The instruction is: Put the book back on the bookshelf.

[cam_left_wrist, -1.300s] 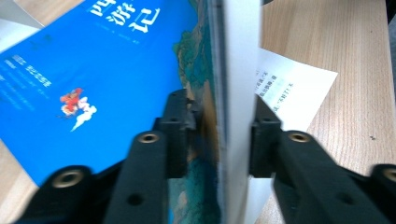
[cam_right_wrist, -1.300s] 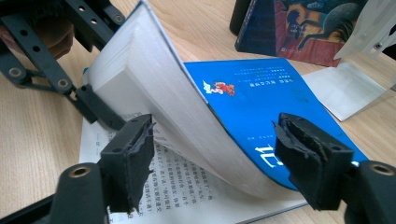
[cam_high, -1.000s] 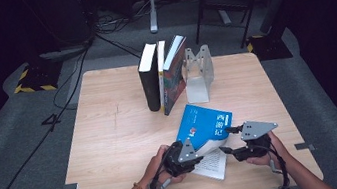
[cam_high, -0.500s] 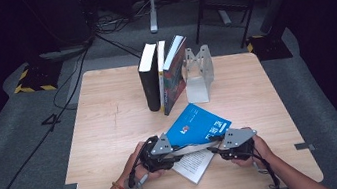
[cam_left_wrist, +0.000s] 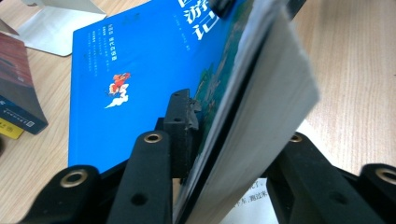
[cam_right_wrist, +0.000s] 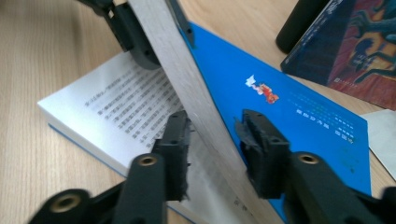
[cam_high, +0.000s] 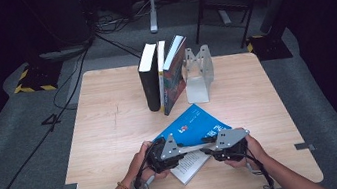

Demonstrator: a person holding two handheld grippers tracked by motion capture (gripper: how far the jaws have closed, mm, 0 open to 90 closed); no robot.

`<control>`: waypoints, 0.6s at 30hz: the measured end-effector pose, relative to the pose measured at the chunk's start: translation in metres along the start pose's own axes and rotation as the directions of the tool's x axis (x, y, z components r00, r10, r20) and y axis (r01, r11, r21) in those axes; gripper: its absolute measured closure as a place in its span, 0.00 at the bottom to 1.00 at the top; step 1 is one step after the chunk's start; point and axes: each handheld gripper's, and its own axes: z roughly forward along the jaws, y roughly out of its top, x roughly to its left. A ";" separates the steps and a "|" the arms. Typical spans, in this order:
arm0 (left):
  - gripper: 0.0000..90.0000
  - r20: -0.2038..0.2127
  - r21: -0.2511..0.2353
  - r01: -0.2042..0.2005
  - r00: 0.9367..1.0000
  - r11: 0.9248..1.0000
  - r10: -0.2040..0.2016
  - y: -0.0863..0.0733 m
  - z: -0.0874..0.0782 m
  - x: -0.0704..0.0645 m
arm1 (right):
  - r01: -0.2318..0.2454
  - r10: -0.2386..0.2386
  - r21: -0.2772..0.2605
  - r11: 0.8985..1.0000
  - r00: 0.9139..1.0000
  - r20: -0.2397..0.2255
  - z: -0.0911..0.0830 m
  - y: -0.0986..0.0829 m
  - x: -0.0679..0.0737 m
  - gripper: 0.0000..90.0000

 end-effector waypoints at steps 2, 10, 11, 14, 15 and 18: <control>0.79 0.022 -0.026 0.018 1.000 0.999 -0.017 -0.003 -0.005 0.006 | -0.029 0.029 0.001 1.000 0.999 0.014 -0.001 -0.006 -0.008 0.57; 0.79 0.063 -0.058 0.040 0.997 0.998 -0.036 -0.016 -0.017 0.018 | -0.032 0.031 0.018 0.999 0.998 0.063 -0.009 -0.036 -0.033 0.59; 0.78 0.065 -0.062 0.046 0.997 0.997 -0.042 -0.017 -0.018 0.019 | -0.029 0.028 0.012 1.000 0.998 0.057 -0.009 -0.036 -0.033 0.61; 0.75 0.051 -0.033 0.045 0.998 0.998 -0.044 -0.018 -0.022 0.021 | 0.013 -0.014 0.021 1.000 0.999 0.042 -0.008 -0.033 -0.029 0.71; 0.71 0.051 -0.033 0.045 0.998 0.998 -0.044 -0.018 -0.022 0.021 | 0.013 -0.014 0.021 1.000 0.999 0.042 -0.008 -0.033 -0.029 0.71; 0.61 -0.013 -0.006 0.054 0.998 0.999 -0.054 -0.012 -0.026 0.009 | 0.077 -0.081 0.059 0.995 0.995 0.057 -0.005 -0.020 -0.018 0.76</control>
